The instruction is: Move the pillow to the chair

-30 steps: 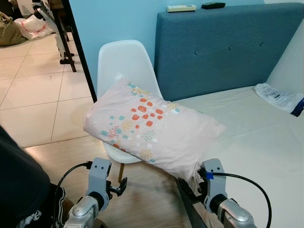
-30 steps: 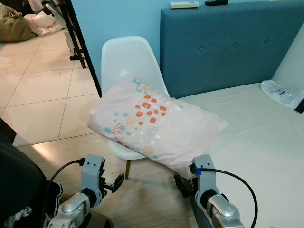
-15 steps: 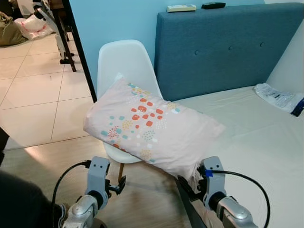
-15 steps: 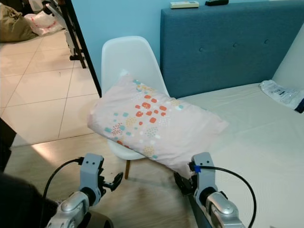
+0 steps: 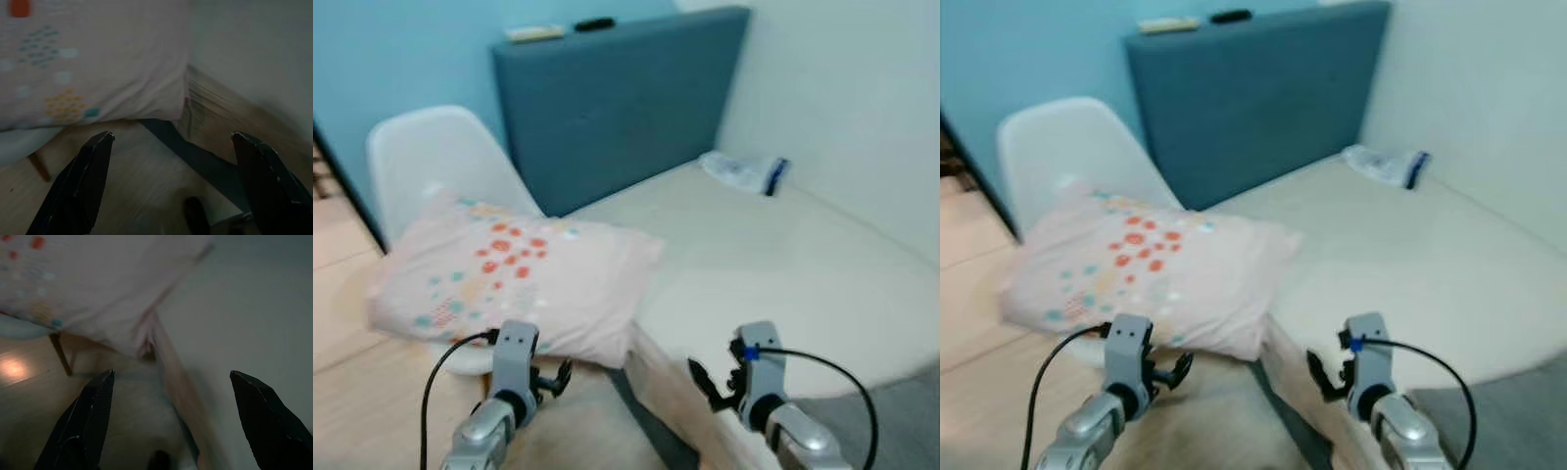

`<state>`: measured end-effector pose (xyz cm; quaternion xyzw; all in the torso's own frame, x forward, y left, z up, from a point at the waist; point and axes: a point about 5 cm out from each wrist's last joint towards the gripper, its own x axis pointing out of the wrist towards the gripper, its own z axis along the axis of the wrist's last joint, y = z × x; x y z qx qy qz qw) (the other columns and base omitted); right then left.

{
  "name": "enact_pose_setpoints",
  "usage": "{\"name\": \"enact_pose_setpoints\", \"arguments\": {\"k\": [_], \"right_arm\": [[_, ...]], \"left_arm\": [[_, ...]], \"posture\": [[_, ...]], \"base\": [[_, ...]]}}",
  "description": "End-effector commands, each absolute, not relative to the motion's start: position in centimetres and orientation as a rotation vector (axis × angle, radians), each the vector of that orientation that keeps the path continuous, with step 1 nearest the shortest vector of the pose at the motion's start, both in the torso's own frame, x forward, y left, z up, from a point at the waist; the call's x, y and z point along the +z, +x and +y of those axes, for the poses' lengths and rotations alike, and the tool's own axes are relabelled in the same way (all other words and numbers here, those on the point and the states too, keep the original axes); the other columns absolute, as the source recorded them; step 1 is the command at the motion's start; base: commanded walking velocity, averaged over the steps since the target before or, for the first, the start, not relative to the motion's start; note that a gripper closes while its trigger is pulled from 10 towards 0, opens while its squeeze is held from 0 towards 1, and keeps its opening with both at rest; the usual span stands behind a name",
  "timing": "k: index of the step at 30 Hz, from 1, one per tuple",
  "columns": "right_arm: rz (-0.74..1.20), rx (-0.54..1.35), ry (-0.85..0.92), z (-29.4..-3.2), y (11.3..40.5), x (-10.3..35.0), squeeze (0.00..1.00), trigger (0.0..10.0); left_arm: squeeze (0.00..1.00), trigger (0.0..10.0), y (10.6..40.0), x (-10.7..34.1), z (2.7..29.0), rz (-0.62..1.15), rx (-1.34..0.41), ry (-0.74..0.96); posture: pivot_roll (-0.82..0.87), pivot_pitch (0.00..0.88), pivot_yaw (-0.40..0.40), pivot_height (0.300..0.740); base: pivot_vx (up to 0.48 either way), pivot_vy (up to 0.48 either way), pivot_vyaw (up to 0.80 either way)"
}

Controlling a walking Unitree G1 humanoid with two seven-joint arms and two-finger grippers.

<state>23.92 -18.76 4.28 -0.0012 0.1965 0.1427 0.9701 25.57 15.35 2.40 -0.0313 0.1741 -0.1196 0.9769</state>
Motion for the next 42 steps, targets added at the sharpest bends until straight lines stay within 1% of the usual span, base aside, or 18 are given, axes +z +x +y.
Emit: {"name": "enact_pose_setpoints", "arguments": {"k": [1,13,21,29,42], "right_arm": [[0.421,0.272,0.022,-19.0,23.8,3.9,0.0,10.0],[0.42,0.222,0.045,-19.7,24.0,4.1,0.0,10.0],[0.402,0.187,0.033,-20.3,24.5,4.3,0.0,10.0],[0.351,0.122,0.04,-21.1,25.8,5.4,0.0,10.0],[0.331,0.129,0.023,-20.4,26.6,5.7,0.0,10.0]], "left_arm": [[0.0,10.0,25.3,2.0,15.7,0.373,-0.217,-0.086],[0.0,10.0,25.6,2.1,16.1,0.361,-0.174,-0.1],[0.0,10.0,26.3,2.5,16.7,0.341,-0.148,-0.098],[0.0,10.0,27.0,3.0,16.9,0.313,-0.126,-0.101],[0.0,10.0,27.1,2.7,16.4,0.312,-0.13,-0.133]], "posture": [[-0.04,0.12,-0.008,0.74],[-0.04,0.119,-0.01,0.74],[-0.04,0.12,-0.012,0.74],[-0.05,0.115,-0.011,0.74],[-0.06,0.098,-0.016,0.74]], "base": [[0.0,0.0,-0.8],[0.0,0.0,-0.8],[0.0,0.0,-0.8],[0.0,0.0,-0.8],[0.0,0.0,-0.8]]}}
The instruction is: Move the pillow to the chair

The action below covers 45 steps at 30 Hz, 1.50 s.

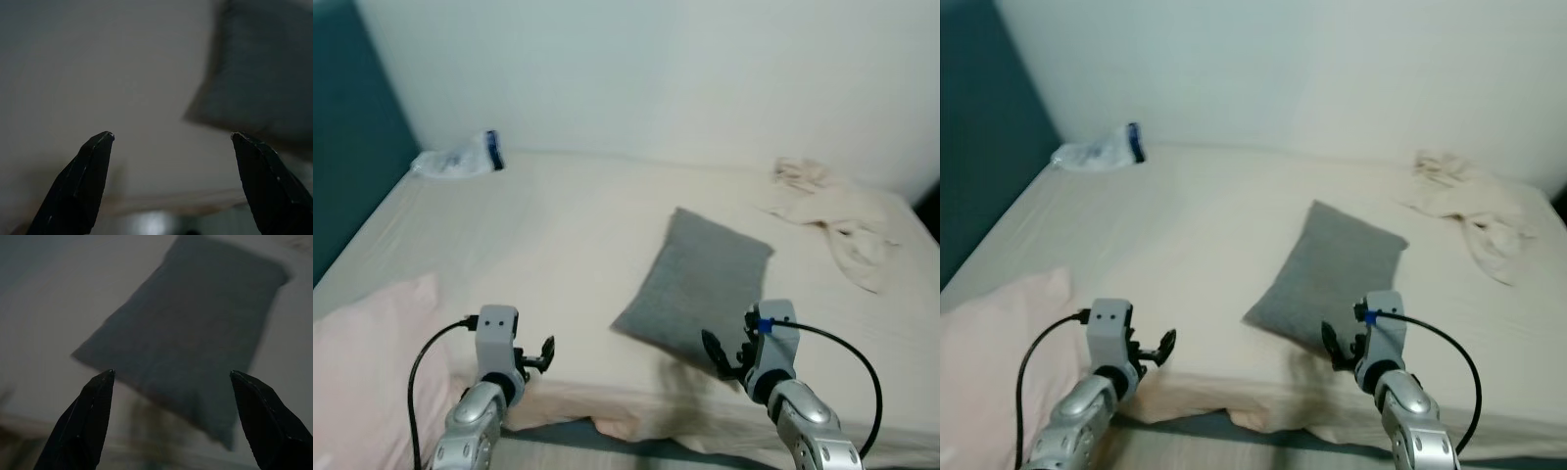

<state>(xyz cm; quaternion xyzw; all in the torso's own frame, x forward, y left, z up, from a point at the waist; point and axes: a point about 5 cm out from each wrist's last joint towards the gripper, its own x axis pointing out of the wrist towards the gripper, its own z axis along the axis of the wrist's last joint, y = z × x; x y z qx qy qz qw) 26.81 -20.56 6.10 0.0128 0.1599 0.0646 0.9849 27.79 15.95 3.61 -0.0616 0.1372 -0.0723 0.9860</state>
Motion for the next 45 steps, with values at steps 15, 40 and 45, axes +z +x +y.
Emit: {"name": "enact_pose_setpoints", "arguments": {"k": [15,40,45], "right_arm": [[0.329,0.174,-0.039,-19.7,26.2,5.3,0.0,10.0],[0.334,0.18,-0.035,-19.7,26.1,5.1,0.0,10.0],[0.33,0.166,-0.034,-19.8,26.0,5.1,0.0,10.0]], "left_arm": [[0.0,10.0,26.8,2.2,16.2,0.318,-0.126,-0.145],[0.0,10.0,26.6,1.5,15.9,0.364,-0.124,-0.129],[0.0,10.0,26.7,1.6,16.1,0.361,-0.105,-0.158]], "posture": [[-0.06,0.076,-0.024,0.74],[-0.07,0.084,-0.021,0.74],[-0.07,0.084,-0.021,0.74]], "base": [[0.0,-0.027,-0.43],[0.0,-0.145,0.0],[0.0,-0.48,0.0]]}}
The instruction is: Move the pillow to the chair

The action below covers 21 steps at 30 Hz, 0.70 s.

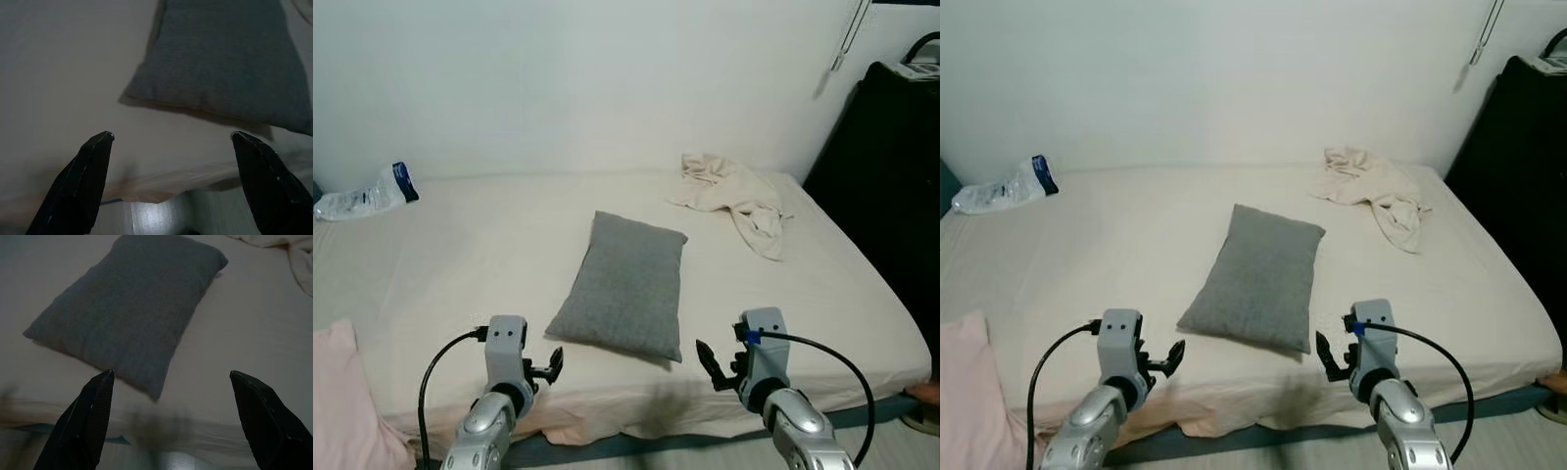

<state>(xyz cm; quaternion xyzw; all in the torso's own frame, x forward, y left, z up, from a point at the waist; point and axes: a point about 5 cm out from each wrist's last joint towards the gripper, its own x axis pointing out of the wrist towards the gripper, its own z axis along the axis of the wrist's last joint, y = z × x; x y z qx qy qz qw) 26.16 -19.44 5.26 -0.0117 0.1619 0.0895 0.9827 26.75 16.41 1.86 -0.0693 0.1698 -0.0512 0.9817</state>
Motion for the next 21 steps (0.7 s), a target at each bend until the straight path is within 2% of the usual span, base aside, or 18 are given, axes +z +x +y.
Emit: {"name": "enact_pose_setpoints", "arguments": {"k": [1,5,13,21], "right_arm": [[0.335,0.15,-0.024,-19.9,26.1,5.1,0.0,10.0],[0.342,0.094,0.006,-20.5,26.7,5.3,0.0,10.0],[0.327,0.036,0.174,-20.3,28.5,6.2,0.0,10.0],[0.315,0.146,0.254,-18.7,30.8,7.3,0.0,10.0]], "left_arm": [[0.0,10.0,26.8,1.6,16.1,0.359,-0.103,-0.156],[0.0,10.0,27.5,2.2,16.5,0.338,-0.083,-0.149],[0.0,10.0,28.9,3.4,17.6,0.28,-0.019,-0.134],[0.0,10.0,30.3,4.6,20.1,0.239,0.088,-0.11]], "posture": [[-0.07,0.082,-0.02,0.74],[-0.07,0.075,-0.018,0.74],[-0.07,0.062,-0.011,0.74],[-0.06,0.046,-0.003,0.74]], "base": [[0.0,0.0,0.0],[0.0,0.0,0.0],[0.0,0.0,0.0],[0.0,0.0,0.0]]}}
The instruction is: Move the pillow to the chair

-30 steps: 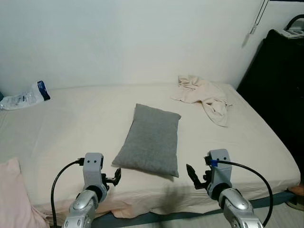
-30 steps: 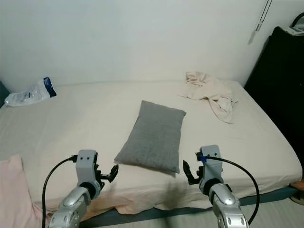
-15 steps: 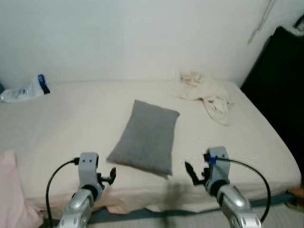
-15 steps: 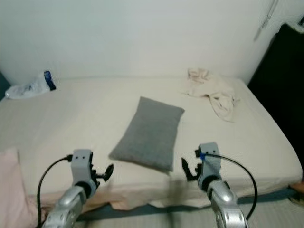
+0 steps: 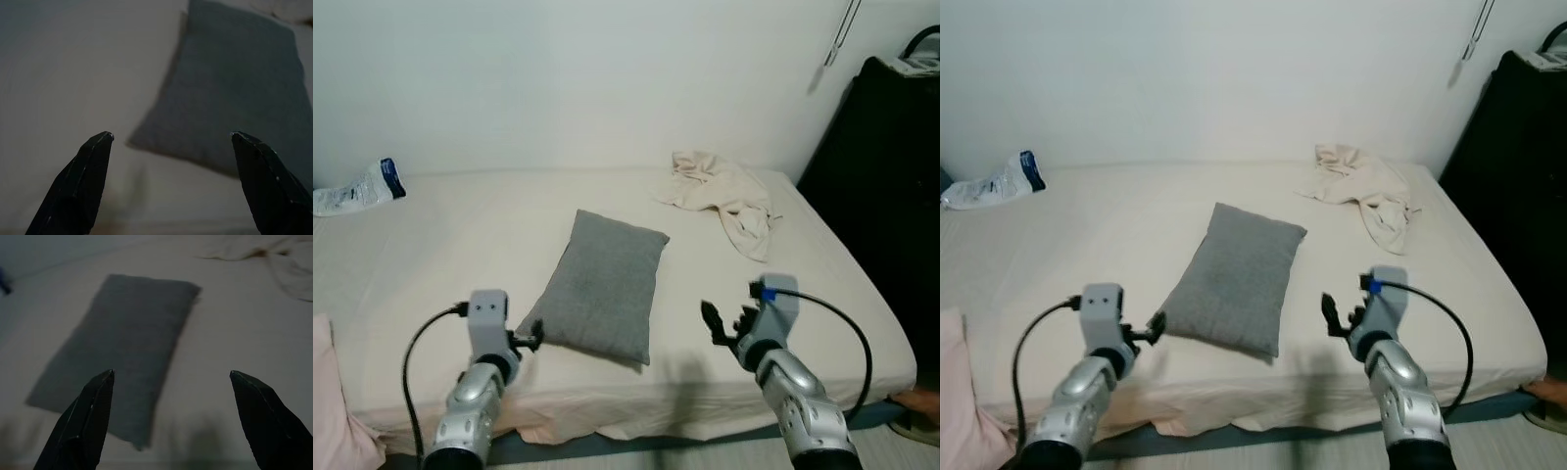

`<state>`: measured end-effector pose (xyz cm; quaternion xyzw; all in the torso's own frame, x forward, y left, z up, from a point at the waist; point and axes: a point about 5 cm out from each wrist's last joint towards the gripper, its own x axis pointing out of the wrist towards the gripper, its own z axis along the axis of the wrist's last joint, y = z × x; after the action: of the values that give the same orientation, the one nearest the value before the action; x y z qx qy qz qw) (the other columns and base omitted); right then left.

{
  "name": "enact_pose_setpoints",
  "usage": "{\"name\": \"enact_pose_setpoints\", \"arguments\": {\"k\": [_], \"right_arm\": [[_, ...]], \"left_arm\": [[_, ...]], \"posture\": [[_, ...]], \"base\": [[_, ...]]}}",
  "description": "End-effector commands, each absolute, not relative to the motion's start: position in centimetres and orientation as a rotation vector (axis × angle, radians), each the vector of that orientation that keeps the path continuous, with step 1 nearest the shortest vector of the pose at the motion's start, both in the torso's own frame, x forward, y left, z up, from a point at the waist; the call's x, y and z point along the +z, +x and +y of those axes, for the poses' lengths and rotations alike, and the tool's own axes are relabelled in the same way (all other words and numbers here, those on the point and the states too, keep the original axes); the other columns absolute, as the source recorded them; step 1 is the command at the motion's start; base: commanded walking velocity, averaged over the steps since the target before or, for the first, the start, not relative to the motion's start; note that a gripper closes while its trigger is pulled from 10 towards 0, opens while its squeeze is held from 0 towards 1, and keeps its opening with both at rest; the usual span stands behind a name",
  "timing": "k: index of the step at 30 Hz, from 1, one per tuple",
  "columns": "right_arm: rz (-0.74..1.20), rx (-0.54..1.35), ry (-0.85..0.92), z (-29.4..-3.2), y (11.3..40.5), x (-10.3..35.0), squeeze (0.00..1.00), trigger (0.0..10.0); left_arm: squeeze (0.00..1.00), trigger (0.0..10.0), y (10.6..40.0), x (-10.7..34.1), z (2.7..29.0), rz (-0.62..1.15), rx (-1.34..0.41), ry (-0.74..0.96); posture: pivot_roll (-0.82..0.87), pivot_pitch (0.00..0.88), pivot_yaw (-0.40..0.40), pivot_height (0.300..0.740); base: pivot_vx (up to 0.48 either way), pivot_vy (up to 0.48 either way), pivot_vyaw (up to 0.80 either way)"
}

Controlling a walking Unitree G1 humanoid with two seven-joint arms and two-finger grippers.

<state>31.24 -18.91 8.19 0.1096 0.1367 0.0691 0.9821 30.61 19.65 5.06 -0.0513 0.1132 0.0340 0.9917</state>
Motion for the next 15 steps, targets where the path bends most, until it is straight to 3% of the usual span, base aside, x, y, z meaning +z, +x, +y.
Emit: {"name": "enact_pose_setpoints", "arguments": {"k": [1,15], "right_arm": [[0.313,0.158,0.234,-18.5,31.3,7.3,0.0,10.0],[0.276,0.185,0.273,-18.1,32.4,7.9,0.0,10.0]], "left_arm": [[0.0,10.0,30.5,4.9,20.5,0.232,0.101,-0.105],[0.0,10.0,30.9,4.8,19.8,0.221,0.072,-0.106]], "posture": [[-0.06,0.044,-0.003,0.74],[-0.05,0.031,0.004,0.726]], "base": [[0.0,0.0,0.0],[0.0,0.0,0.0]]}}
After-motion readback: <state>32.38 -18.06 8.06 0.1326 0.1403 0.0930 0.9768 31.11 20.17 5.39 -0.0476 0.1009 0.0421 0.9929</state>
